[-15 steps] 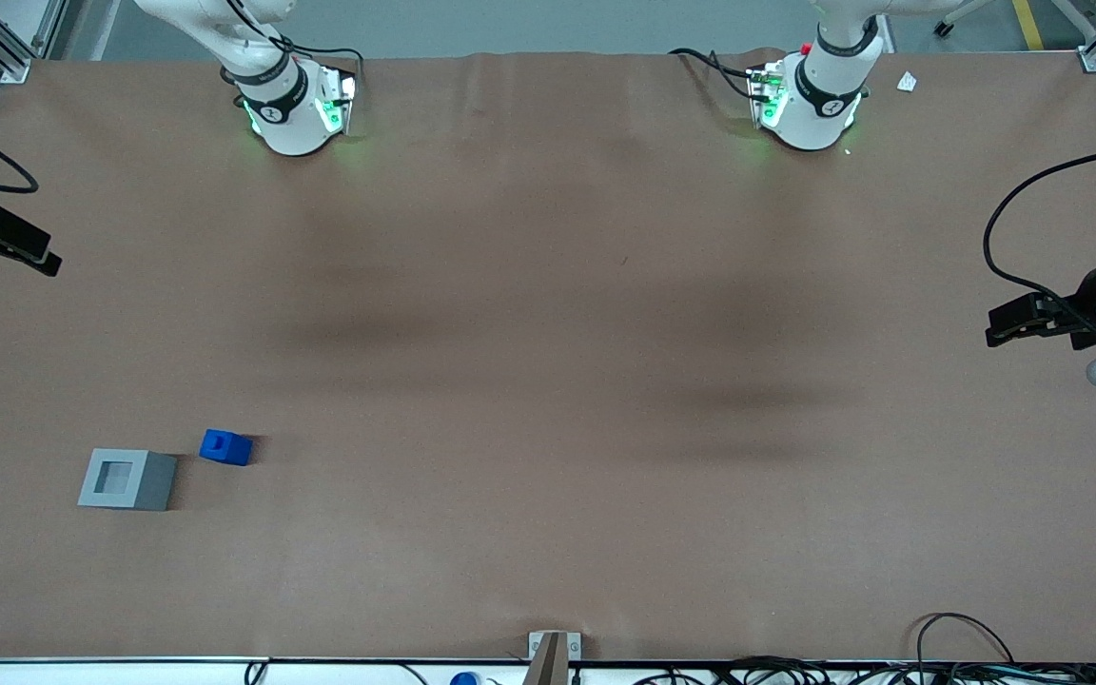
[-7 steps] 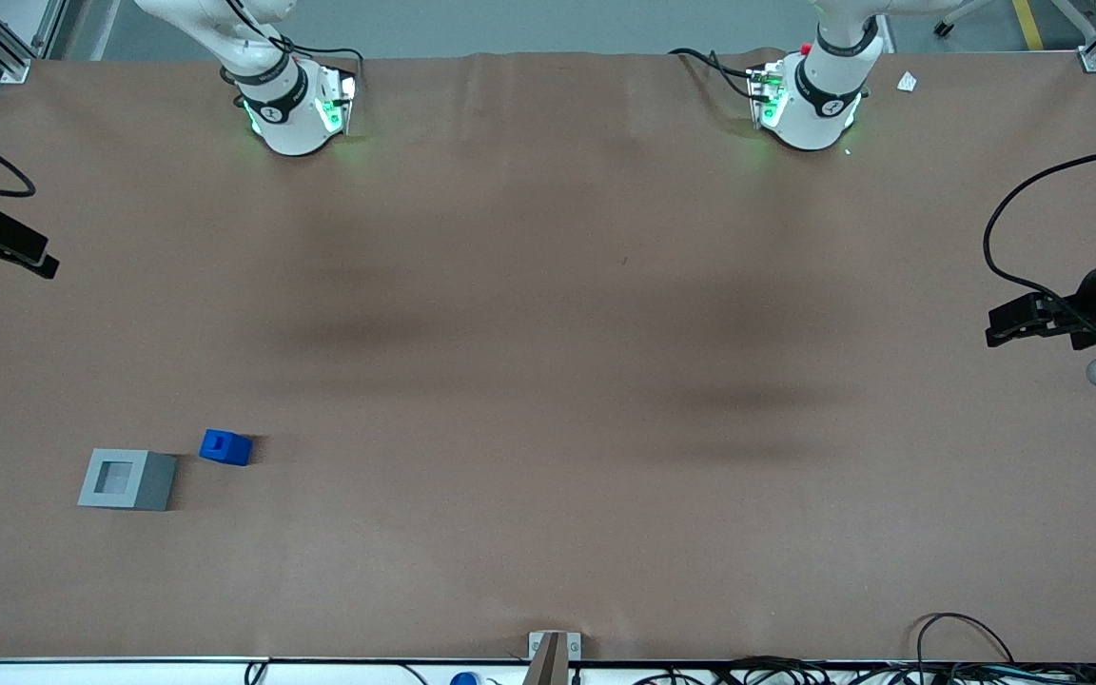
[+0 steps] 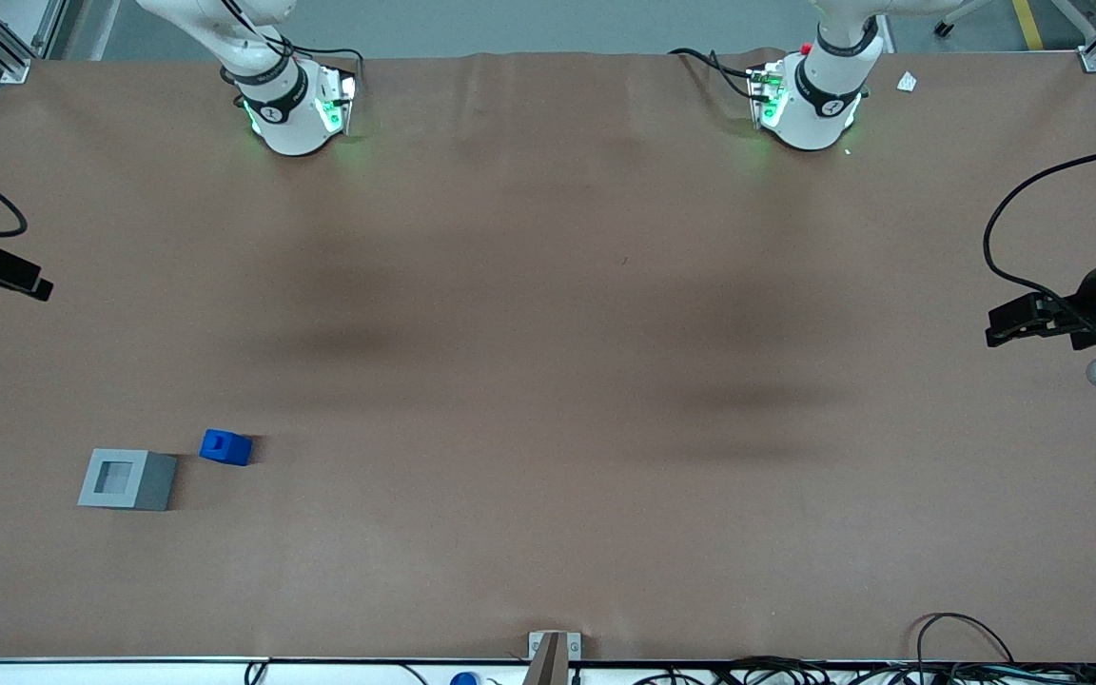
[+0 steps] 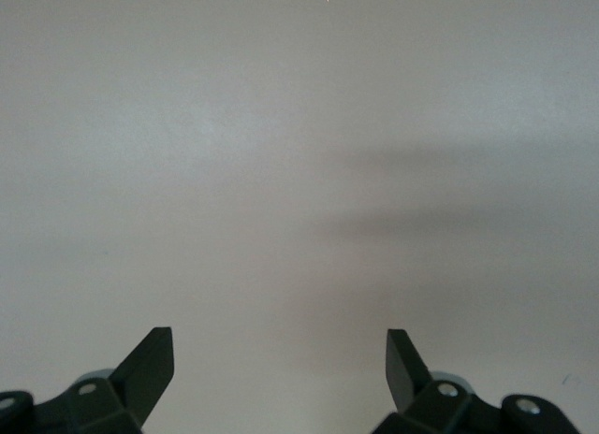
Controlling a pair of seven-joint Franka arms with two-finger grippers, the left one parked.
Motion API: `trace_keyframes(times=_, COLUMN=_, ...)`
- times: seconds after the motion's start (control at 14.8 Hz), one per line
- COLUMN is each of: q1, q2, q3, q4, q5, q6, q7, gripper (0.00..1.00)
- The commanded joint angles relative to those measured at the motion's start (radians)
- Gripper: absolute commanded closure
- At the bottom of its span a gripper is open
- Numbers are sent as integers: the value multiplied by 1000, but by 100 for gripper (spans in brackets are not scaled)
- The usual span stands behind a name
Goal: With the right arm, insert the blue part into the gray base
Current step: 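Move the open right gripper over the blue block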
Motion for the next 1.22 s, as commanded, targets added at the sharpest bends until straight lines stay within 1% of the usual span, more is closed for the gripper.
trace_keyframes(times=0.0, q1=-9, q2=30, q3=10, q4=7, q5=22, q6=18, q7=17, gripper=0)
trace_keyframes(times=0.14, q1=-21, q2=60, q3=10, q4=-1, q5=22, q6=79, q7=17, gripper=0)
trace_keyframes(times=0.47, q1=6, q2=176, q3=11, q4=1, q5=20, q6=183, q7=19, gripper=0)
trace_keyframes(times=0.74, q1=6, q2=271, q3=11, q4=1, q5=22, q6=274, q7=22, gripper=0)
trace_keyframes(times=1.15, q1=8, q2=406, q3=11, q4=-1, q5=24, q6=432, q7=72, gripper=0)
